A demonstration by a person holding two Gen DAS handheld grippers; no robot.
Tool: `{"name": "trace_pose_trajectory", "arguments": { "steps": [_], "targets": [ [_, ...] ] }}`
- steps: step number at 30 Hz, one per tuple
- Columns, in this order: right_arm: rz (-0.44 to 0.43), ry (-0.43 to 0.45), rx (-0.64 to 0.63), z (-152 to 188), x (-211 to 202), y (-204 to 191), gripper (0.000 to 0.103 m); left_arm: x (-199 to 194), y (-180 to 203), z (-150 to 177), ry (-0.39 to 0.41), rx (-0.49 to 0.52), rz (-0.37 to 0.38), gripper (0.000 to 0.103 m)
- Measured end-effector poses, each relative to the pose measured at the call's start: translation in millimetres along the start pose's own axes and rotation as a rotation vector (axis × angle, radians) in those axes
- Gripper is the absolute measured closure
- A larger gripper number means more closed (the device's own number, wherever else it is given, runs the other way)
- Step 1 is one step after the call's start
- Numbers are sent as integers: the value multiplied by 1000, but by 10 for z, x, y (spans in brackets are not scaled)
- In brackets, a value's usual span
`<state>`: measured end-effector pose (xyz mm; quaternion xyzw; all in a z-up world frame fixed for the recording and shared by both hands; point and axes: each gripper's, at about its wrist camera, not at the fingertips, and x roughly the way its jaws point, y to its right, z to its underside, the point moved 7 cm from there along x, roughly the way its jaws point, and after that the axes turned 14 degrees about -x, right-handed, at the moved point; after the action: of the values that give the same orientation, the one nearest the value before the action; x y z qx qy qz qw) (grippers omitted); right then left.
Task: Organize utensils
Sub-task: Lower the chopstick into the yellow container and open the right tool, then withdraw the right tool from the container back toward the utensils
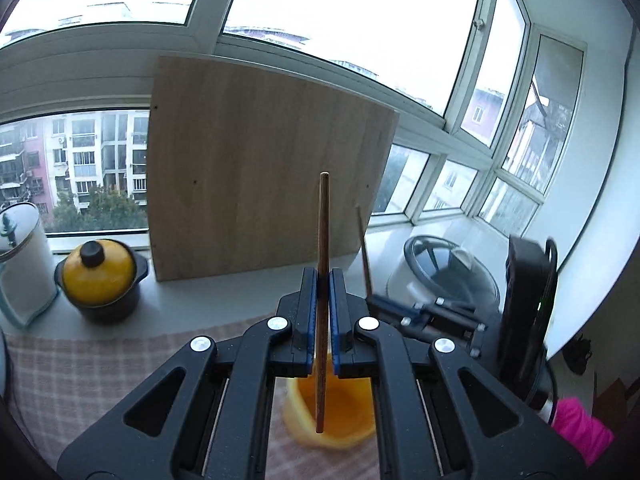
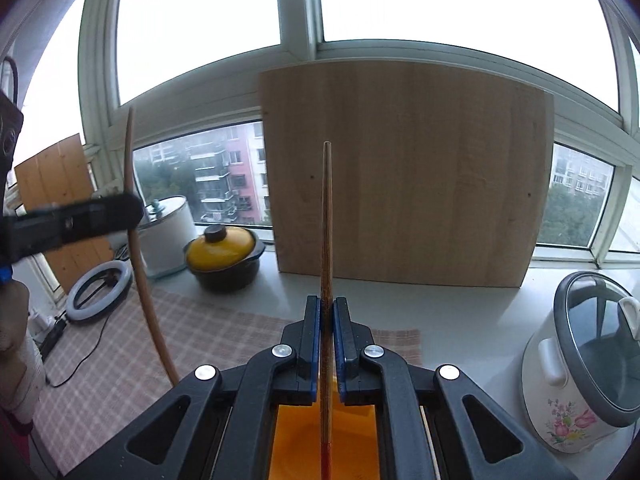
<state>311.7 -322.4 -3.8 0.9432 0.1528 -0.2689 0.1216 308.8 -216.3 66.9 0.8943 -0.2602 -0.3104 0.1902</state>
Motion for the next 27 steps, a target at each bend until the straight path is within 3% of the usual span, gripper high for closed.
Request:
{"name": "trace_pose_trajectory", "arguments": {
  "steps": [9,15,17,19,20,21,22,23,25,27],
  "targets": [
    [-8,-107,41,311,315,164,99,658,-24,330,-70,-9,-42,100],
    [-15,-175,67,498,421,206,98,799,-79,603,-135,17,-74,100],
    [-16,-181,70,522,426,205,93,816,-103,649,-152,17,-79,100],
    [-4,-179,56,511,393,174,75,781,-128,666,-157,21,-85,100],
    [7,-177,46,505,370,165,73,775,-138,675,-164,22,-85,99],
    [11,-178,41,500,352,153,73,752,-139,678,-172,21,-86,95],
    [11,-181,44,490,345,144,72,710,-155,677,-172,18,-89,80],
    [13,-188,50,483,325,142,68,676,-168,664,-167,15,-92,74],
    [35,-189,60,471,249,144,40,548,-197,624,-141,10,-94,70],
    [59,-173,62,448,150,143,38,414,-221,589,-127,4,-95,70]
  ]
}}
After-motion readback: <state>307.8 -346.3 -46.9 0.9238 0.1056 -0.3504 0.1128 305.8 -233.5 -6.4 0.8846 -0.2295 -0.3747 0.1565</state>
